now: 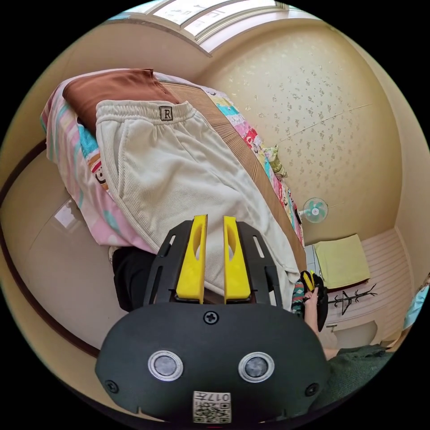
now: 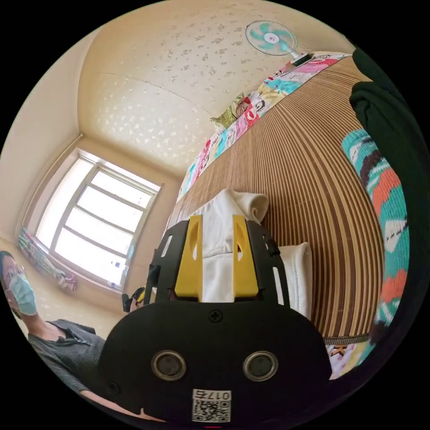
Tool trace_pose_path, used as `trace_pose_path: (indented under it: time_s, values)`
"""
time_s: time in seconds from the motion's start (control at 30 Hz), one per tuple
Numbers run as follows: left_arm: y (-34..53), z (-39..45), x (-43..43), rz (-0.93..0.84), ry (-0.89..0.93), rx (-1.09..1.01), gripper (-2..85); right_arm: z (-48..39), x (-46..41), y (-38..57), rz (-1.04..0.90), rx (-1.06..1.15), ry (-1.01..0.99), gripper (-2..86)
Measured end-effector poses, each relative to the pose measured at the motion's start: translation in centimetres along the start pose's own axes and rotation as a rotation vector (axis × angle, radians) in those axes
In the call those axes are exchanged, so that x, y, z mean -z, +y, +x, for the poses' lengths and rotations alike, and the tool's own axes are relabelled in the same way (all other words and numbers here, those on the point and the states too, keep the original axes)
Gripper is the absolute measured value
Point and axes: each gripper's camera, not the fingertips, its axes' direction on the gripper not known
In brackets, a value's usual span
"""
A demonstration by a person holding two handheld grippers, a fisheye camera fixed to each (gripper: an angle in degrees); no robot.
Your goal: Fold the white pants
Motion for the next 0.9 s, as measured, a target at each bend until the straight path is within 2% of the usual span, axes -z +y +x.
trace_pose_path:
  time_s: [0.1,0.17,0.2,0.23,0.3,0.4,0.5,0.53,0.67,0.8,0.9]
  values:
    - [0.4,1.4,-0.4,-0.009,0.004,-0.017,6.5,2.9,-3.9,-6.8,-0.142,-0.083,0.137,15.1]
    - [0.9,1.8,-0.8,-0.023,-0.008,-0.013,6.5,4.8,-8.6,-9.3,-0.342,-0.141,0.197,11.9]
    - [1.0,1.9,-0.8,-0.027,-0.012,-0.012,6.5,5.2,-11.6,-10.1,-0.476,-0.146,0.190,7.4]
    - [1.1,2.1,-0.7,-0.032,-0.017,-0.009,6.5,4.5,-13.1,-11.0,-0.533,-0.140,0.186,6.4]
    - [1.1,2.2,-0.1,-0.027,-0.019,-0.008,6.5,1.5,-12.2,-12.9,-0.479,-0.059,0.219,5.5]
    - [0.9,2.0,1.1,-0.009,-0.051,-0.008,6.5,-4.5,-6.9,-16.9,-0.261,0.138,0.445,5.3]
    - [0.5,1.2,1.6,-0.008,-0.048,0.018,6.7,-5.6,-1.0,-20.0,-0.096,0.122,0.548,6.1]
    - [0.4,0.9,1.7,-0.008,-0.041,0.025,7.3,-4.7,0.9,-20.9,-0.102,0.056,0.507,8.7]
    - [0.1,-0.3,2.1,0.007,-0.101,0.078,10.7,-2.8,4.9,-18.7,-0.118,0.020,0.343,12.1]
    - [-1.1,-2.7,2.9,0.027,-0.120,0.139,12.5,-1.1,6.6,-9.6,-0.261,0.057,0.084,11.1]
    - [-2.8,-5.3,3.6,0.033,-0.133,0.195,13.2,1.8,6.4,-1.2,-0.434,-0.048,-0.190,10.7]
